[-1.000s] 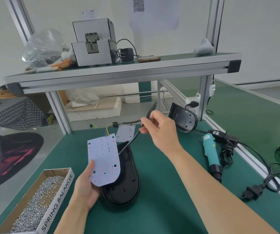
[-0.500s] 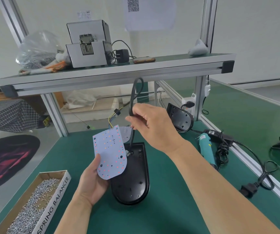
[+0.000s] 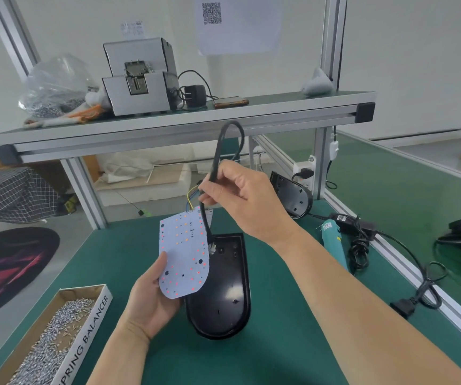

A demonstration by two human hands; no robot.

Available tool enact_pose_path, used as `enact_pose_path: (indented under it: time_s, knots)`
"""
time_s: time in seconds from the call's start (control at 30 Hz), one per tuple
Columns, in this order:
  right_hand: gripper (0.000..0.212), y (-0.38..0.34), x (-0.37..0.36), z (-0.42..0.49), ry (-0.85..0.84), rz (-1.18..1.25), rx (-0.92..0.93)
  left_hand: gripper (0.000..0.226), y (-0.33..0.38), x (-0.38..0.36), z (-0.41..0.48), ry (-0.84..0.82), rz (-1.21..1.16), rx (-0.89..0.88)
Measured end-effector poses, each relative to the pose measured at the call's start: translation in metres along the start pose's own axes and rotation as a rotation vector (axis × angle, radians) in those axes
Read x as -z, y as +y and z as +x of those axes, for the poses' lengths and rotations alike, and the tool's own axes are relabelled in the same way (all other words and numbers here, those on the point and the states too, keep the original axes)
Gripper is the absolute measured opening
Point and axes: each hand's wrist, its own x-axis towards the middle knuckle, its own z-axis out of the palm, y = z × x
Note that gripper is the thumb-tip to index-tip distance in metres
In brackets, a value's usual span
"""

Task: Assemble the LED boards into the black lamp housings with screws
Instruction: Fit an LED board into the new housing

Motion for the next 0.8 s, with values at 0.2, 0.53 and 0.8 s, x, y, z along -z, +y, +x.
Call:
enact_pose_path:
  time_s: [0.2, 0.53, 0.8]
  knots:
    - [0.014, 0.001, 0.018, 0.000, -0.097, 0.175, -0.147, 0.036, -0.003, 0.005, -0.002, 0.052, -0.023, -0.021]
    - [0.014, 0.011, 0.028, -0.014, -0.096, 0.220, -0.301, 0.040, -0.008, 0.011, -0.002, 0.113, -0.033, 0.002]
    - [0.021, 0.021, 0.022, -0.026, -0.350, -0.577, -0.134, 0.036, -0.001, -0.001, 0.000, 0.077, -0.054, -0.065]
